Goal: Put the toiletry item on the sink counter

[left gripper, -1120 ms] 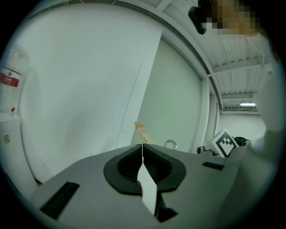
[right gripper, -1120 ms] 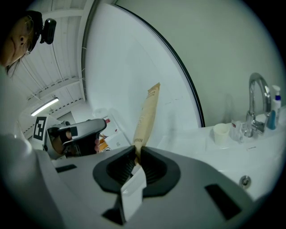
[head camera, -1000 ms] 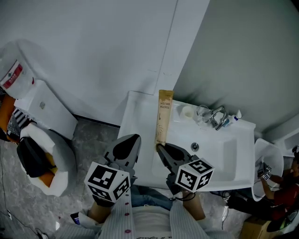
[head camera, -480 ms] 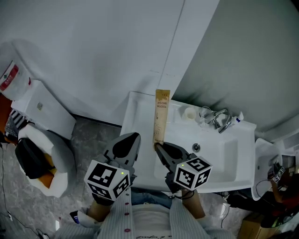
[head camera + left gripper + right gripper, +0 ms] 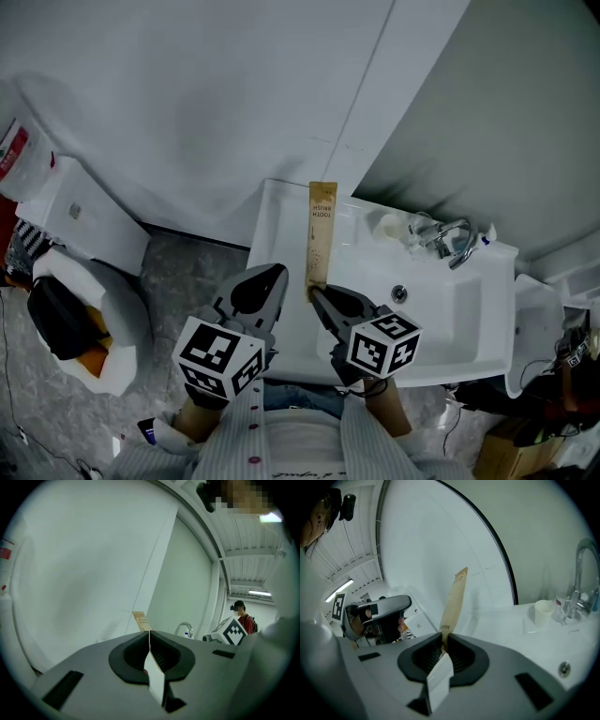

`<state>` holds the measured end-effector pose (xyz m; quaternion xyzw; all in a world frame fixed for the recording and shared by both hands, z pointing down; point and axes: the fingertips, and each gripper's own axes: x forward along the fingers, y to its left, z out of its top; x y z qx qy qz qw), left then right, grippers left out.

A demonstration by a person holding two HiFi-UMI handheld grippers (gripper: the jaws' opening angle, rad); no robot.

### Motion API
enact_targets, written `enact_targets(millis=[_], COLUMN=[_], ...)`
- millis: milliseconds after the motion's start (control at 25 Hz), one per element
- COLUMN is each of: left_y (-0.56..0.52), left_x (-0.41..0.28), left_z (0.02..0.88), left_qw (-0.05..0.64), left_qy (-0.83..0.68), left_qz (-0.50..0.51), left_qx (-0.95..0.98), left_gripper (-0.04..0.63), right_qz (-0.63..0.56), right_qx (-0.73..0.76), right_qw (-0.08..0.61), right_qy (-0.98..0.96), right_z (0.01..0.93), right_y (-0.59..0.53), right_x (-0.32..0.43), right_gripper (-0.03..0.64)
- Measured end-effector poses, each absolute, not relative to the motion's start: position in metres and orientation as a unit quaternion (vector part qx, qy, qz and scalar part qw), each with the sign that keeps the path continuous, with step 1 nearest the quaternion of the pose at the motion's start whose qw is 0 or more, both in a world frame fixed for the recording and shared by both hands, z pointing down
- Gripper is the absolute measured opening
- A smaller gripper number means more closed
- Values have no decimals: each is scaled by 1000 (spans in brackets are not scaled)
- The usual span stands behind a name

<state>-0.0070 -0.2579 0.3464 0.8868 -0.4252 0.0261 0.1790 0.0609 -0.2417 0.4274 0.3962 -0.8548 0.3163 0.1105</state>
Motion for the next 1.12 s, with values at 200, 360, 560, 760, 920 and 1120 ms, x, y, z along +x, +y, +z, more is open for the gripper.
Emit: enact_targets(millis=[200, 360, 560, 760, 920, 1120], left_y=[-264, -270, -273, -275, -277, -280], left_x=[-11, -13, -18, -22, -22, -18], left_z=[356, 366, 375, 385, 397, 411], left_qw=[185, 194, 199, 204, 210, 218], left_qy=[-413, -409, -403, -406, -408, -410], left_qz=[35, 39, 45, 49, 55, 60], left_qx=[891, 891, 892, 890, 887, 884], left_gripper=[21, 21, 21, 21, 21, 21], right_qz=[330, 344, 358, 374, 384, 399], right_qx=[400, 403, 408, 409, 413, 411], right_qw=[120, 126, 134, 141, 148, 159], right_qy=[-846, -839, -829, -820, -813, -804], right_z=[443, 457, 473, 490, 501, 518], right_y=[-243, -243, -242, -239, -237, -236], right_x=[53, 51, 50, 49, 53, 55], right_gripper=[49, 49, 49, 49, 49, 49])
